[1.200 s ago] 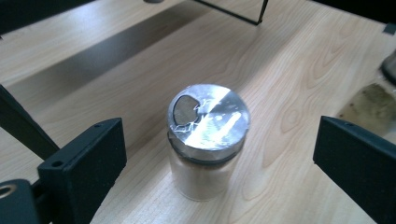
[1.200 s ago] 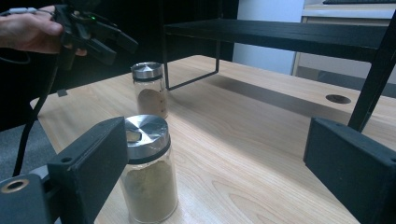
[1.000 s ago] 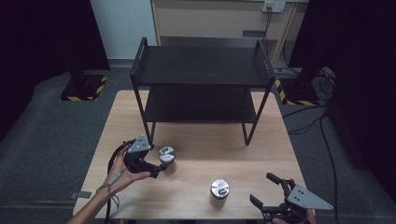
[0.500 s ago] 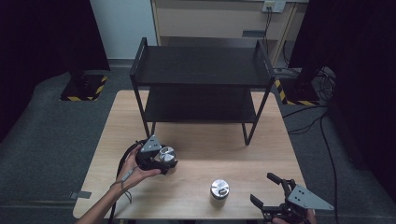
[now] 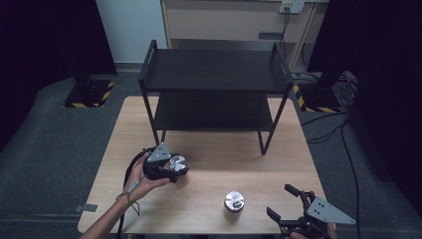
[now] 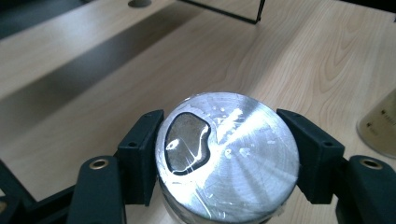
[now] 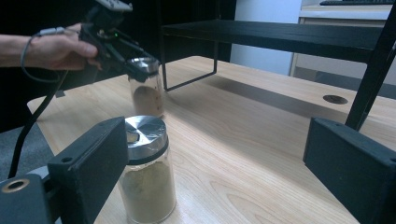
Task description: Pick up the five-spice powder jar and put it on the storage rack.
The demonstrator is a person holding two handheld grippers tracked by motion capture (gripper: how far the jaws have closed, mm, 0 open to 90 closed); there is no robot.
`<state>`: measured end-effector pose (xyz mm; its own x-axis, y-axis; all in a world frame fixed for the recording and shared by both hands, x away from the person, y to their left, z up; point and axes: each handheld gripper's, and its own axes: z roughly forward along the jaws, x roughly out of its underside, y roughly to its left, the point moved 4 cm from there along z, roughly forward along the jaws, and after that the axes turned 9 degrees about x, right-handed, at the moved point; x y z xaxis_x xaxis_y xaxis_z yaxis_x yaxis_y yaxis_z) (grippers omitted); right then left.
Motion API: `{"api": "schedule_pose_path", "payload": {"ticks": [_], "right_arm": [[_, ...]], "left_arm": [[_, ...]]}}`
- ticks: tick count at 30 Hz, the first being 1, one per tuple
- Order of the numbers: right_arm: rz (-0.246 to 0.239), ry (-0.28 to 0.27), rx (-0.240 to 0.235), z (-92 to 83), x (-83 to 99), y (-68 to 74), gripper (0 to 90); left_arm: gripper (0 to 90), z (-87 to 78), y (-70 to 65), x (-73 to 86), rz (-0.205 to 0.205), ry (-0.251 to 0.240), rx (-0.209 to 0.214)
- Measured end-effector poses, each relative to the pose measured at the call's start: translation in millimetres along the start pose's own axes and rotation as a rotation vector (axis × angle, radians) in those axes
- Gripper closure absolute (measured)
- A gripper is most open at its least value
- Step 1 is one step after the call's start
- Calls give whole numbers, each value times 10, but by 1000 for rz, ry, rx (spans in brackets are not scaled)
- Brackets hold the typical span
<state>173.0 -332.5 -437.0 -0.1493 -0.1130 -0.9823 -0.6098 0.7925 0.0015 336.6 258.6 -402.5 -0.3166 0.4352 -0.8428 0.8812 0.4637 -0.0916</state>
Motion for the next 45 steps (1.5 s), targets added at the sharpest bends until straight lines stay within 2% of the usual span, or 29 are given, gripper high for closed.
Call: {"api": "schedule_pose_path", "payload": {"ticks": [5, 7, 10, 14, 15, 16, 17, 18, 20, 24, 25, 27, 28, 29, 34, 37, 39, 41, 42, 45], "right_arm": [[2, 0, 0, 2, 0, 0, 73], [-1, 4, -2, 8, -2, -1, 73], [-3, 5, -3, 11, -4, 1, 73], [0, 4, -1, 11, -1, -1, 74], [0, 4, -1, 11, -1, -1, 73], [0, 5, -1, 12, -2, -1, 74], [0, 5, -1, 12, -2, -1, 74], [0, 5, -1, 14, -3, 1, 73], [-1, 6, -2, 15, -3, 2, 74], [2, 5, 0, 14, -2, -1, 74], [2, 5, 0, 14, -2, -1, 74], [1, 4, 0, 15, -1, -2, 74], [2, 4, -1, 14, -1, -1, 73], [2, 4, -1, 14, -1, -1, 73], [4, 4, 0, 13, -1, -1, 74], [5, 4, -1, 14, -1, -2, 74], [5, 3, -1, 12, -1, -2, 75], [9, 2, -1, 9, 1, -3, 75], [9, 2, -1, 9, 1, -3, 75], [9, -1, -1, 5, 3, -7, 75]], "left_arm": [[335, -210, -4, -270, 26, -6, 22], [335, -302, -29, -415, 51, 3, 21], [335, -450, -28, -603, 58, -11, 41], [335, -674, -41, -893, 78, -21, 66], [335, -778, -53, -1041, 84, -24, 71], [335, -825, -56, -1114, 88, -23, 73], [335, -825, -56, -1114, 88, -23, 73], [335, -912, -59, -1262, 92, -18, 74], [335, -950, -60, -1325, 91, -21, 74], [335, -1116, -38, -1645, 87, -7, 83], [335, -1116, -38, -1645, 87, -7, 83], [335, -1169, -24, -1765, 83, -3, 91], [335, -1218, -17, -1877, 80, -5, 92], [335, -1218, -17, -1877, 80, -5, 92], [335, -1323, -62, -2150, 90, -5, 51], [335, -1382, -58, -2301, 82, -17, 46], [335, -1416, -71, -2406, 91, -18, 31], [335, -1479, -75, -2580, 96, -9, 14], [335, -1479, -75, -2580, 96, -9, 14], [335, -1554, -44, -2769, 77, -15, -8]]}}
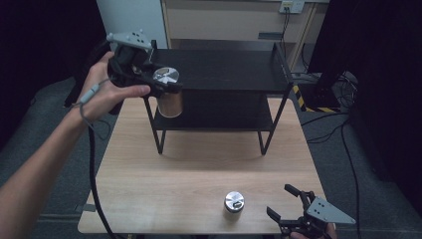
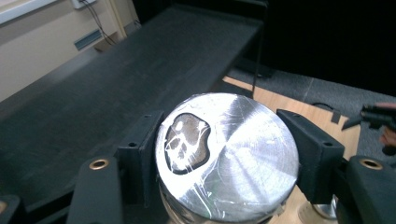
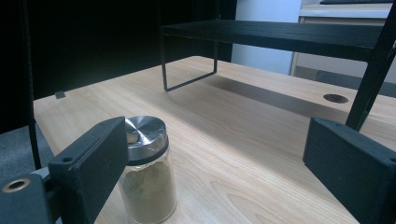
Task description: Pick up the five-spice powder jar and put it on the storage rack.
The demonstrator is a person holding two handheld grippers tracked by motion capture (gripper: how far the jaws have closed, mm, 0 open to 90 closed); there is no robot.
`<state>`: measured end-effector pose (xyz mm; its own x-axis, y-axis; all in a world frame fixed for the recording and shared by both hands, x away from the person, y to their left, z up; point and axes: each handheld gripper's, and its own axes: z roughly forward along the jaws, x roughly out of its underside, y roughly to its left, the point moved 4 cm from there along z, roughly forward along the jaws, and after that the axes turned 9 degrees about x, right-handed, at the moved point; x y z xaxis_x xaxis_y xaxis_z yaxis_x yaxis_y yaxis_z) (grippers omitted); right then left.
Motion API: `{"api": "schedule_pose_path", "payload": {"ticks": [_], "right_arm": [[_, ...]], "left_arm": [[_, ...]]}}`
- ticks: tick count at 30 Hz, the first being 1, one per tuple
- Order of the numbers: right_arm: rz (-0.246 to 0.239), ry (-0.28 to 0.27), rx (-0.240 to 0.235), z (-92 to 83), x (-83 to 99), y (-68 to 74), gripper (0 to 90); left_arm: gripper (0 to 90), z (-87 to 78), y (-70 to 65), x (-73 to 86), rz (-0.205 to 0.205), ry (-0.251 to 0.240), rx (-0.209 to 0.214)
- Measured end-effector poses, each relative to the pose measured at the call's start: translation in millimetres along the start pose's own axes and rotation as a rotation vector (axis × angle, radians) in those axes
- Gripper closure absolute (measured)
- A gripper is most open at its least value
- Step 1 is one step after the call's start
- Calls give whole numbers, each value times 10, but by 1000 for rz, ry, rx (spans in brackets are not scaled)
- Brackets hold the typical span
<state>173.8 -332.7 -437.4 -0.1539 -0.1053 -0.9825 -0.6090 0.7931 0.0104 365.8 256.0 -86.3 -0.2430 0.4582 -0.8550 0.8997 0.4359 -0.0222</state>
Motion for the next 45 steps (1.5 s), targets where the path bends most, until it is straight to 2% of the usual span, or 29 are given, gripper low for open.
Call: {"api": "schedule_pose_path", "payload": {"ticks": [5, 9, 17, 20, 22, 27, 35, 41, 45], "right_arm": [[0, 0, -2, 1, 0, -1, 75], [1, 0, -2, 2, 0, -2, 74], [3, -1, -2, -4, 2, -5, 75], [3, -2, -2, -6, 3, -7, 75], [3, -3, -3, -10, 3, -7, 75], [4, -5, -5, -15, 6, -12, 75], [6, -9, -7, -28, 12, -22, 75], [3, -8, -8, -27, 11, -22, 75], [-1, -9, -8, -28, 12, -21, 75]], "left_arm": [[335, -14, 35, -128, -15, 1, -32], [335, 44, 104, -201, -42, -3, -67], [336, 257, 345, -358, -102, -35, -141], [335, 330, 409, -403, -107, -50, -182], [335, 383, 486, -425, -138, -77, -205], [336, 479, 630, -488, -176, -100, -265], [335, 548, 762, -517, -198, -71, -301], [335, 568, 806, -463, -201, -63, -291], [336, 613, 833, -409, -207, -38, -285]]}}
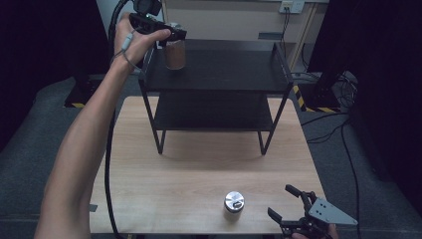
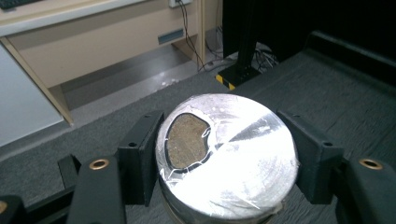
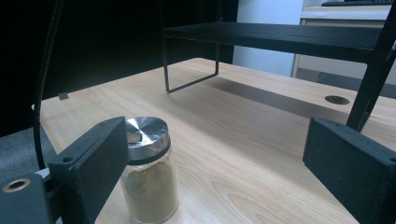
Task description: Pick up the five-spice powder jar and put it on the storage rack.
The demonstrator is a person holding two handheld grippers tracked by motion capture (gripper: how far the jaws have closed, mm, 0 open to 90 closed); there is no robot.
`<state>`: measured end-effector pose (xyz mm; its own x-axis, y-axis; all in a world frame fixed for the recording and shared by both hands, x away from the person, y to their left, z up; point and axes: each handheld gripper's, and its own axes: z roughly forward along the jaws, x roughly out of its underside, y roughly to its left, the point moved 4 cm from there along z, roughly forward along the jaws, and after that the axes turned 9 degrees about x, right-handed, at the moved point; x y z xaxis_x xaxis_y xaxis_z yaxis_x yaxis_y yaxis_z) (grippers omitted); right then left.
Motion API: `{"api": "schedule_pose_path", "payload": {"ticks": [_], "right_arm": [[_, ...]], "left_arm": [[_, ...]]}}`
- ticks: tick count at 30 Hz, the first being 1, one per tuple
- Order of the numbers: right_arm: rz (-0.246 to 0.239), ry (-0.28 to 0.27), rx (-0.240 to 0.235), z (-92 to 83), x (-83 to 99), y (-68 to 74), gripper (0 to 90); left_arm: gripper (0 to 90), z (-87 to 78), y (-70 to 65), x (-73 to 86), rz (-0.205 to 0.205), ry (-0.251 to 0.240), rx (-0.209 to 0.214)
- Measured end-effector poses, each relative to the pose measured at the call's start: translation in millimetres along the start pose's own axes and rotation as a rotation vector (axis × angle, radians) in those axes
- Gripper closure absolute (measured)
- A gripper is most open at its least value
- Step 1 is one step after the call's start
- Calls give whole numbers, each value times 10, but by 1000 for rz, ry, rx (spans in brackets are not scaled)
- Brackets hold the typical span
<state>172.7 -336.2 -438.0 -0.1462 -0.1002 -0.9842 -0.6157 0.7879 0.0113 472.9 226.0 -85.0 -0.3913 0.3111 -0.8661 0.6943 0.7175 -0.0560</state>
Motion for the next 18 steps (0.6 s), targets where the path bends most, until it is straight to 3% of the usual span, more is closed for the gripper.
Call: {"api": "schedule_pose_path", "payload": {"ticks": [6, 16, 17, 18], "right_arm": [[2, 2, 0, 1, -1, 0, 76], [2, 1, -2, 2, -1, -1, 76], [2, -1, -1, -1, 0, 0, 76], [2, -1, -1, -1, 0, 0, 76]], "left_arm": [[335, 85, 53, 75, -5, 25, 28], [333, 90, 79, 135, -18, 1, 34], [264, 91, 91, 146, -21, -10, 40], [264, 86, 78, 172, -28, -45, 27]]}}
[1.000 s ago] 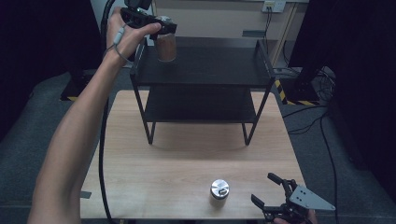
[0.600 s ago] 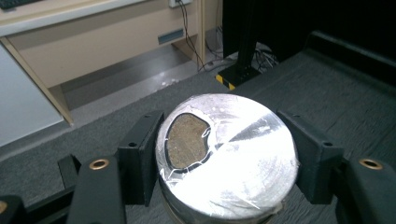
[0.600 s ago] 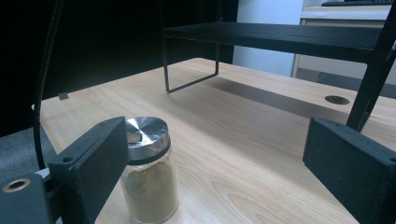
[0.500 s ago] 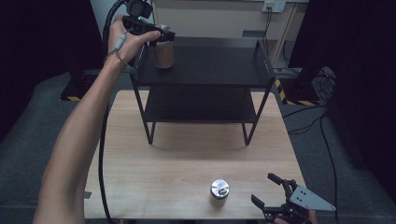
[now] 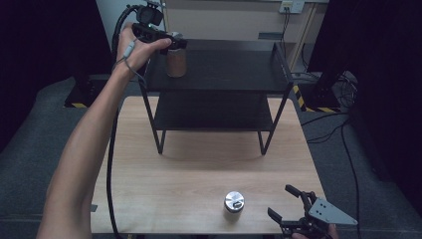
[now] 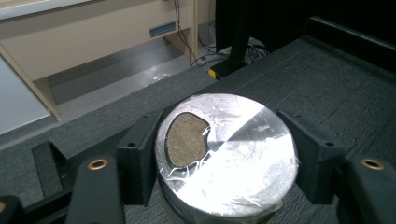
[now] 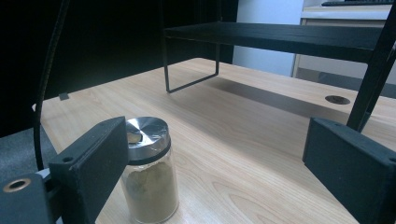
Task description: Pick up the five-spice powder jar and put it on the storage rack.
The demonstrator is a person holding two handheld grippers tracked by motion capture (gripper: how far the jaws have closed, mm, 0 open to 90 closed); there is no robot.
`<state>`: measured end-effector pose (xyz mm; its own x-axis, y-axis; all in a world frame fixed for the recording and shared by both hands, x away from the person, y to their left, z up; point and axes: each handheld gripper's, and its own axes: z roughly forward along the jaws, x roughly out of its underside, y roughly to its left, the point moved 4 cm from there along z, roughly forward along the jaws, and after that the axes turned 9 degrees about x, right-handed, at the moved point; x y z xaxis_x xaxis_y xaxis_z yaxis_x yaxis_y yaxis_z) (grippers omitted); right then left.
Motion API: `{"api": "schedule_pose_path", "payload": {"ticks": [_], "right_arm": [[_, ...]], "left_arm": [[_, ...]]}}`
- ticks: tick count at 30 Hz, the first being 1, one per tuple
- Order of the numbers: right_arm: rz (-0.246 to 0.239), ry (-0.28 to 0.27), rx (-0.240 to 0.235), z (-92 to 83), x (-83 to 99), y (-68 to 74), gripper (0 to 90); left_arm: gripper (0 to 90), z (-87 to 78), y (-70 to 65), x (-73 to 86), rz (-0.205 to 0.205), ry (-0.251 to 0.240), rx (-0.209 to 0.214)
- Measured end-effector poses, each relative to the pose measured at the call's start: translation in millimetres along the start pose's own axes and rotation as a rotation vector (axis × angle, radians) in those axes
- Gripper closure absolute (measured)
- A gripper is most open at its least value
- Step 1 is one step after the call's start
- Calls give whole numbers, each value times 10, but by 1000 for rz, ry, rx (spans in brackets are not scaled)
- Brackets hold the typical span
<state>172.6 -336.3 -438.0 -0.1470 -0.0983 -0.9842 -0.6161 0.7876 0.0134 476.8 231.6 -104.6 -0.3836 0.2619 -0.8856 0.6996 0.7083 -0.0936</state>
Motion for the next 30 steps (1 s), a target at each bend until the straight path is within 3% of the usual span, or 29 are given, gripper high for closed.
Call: {"api": "schedule_pose_path", "payload": {"ticks": [1, 5, 10, 14, 19, 21, 24, 30], "right_arm": [[0, 0, 0, -1, 1, -1, 76], [1, -1, 0, -2, 1, -2, 76], [3, -3, -1, -4, 2, -4, 76], [1, -4, -3, -6, 1, -4, 76], [1, -3, -7, -5, 1, 3, 76], [-5, -2, -9, 2, -4, 9, 77], [-6, -2, -8, 4, -5, 11, 77], [-6, -1, -6, 4, -9, 18, 77]], "left_arm": [[171, -15, -9, 22, -13, -39, -8], [85, -123, -11, 3, -53, -139, 4], [85, -317, -123, -114, -6, -163, 10], [86, -467, -206, -102, 23, -152, 11], [87, -664, -269, 66, 43, -153, 29], [89, -745, -292, 175, 47, -170, 45], [85, -861, -364, 334, 96, -170, 62], [70, -1013, -452, 697, 123, -196, 105]]}}
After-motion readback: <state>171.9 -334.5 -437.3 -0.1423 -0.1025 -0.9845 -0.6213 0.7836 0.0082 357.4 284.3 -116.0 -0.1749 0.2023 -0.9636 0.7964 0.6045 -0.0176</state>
